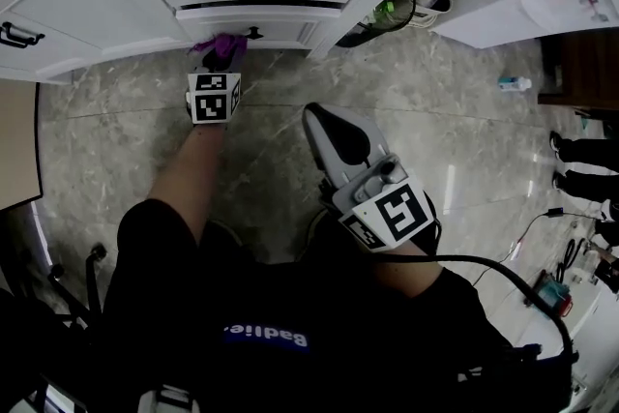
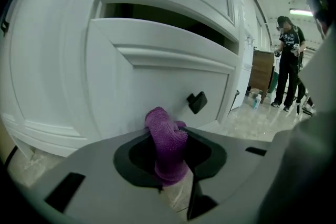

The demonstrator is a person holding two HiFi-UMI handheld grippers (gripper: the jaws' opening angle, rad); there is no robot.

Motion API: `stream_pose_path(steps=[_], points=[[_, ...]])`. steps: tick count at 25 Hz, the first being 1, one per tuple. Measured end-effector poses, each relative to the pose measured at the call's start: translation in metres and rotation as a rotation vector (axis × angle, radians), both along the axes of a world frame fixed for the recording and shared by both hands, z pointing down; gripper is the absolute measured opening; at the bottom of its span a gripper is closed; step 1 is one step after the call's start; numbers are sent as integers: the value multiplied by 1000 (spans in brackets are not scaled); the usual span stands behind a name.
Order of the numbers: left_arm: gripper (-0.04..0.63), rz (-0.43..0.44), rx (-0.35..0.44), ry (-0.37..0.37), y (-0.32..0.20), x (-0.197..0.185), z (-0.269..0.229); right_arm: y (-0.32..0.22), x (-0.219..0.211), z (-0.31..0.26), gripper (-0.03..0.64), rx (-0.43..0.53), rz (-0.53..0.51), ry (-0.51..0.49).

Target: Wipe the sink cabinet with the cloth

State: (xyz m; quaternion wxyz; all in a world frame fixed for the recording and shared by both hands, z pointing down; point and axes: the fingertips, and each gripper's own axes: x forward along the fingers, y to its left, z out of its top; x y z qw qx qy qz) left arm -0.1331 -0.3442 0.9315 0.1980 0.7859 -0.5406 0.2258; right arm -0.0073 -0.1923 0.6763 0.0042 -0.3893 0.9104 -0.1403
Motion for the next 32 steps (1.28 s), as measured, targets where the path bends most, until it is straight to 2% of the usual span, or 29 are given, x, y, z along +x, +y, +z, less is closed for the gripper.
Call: stream_pose_path(steps=[7, 13, 16, 21, 23, 26, 32], points=[[110, 65, -15, 75, -3, 77, 5, 2, 17, 4, 0, -7, 22, 1], [110, 184, 1, 100, -4, 147, -8, 0, 32, -3, 0, 11, 44, -8], [110, 208, -6, 96, -3, 162, -10, 0, 37, -6, 0, 16, 52, -14], [110, 361, 24, 79, 13, 183, -18, -1, 33, -8, 0, 19, 50, -18], [110, 359, 29, 78, 16, 176, -19, -3, 29, -9, 0, 24, 43, -20], [110, 288, -11, 75, 22, 139, -7, -4, 23, -10, 0, 22, 37, -24], [110, 55, -82, 15, 22, 11, 32, -3, 8, -7, 0, 20, 10, -17]])
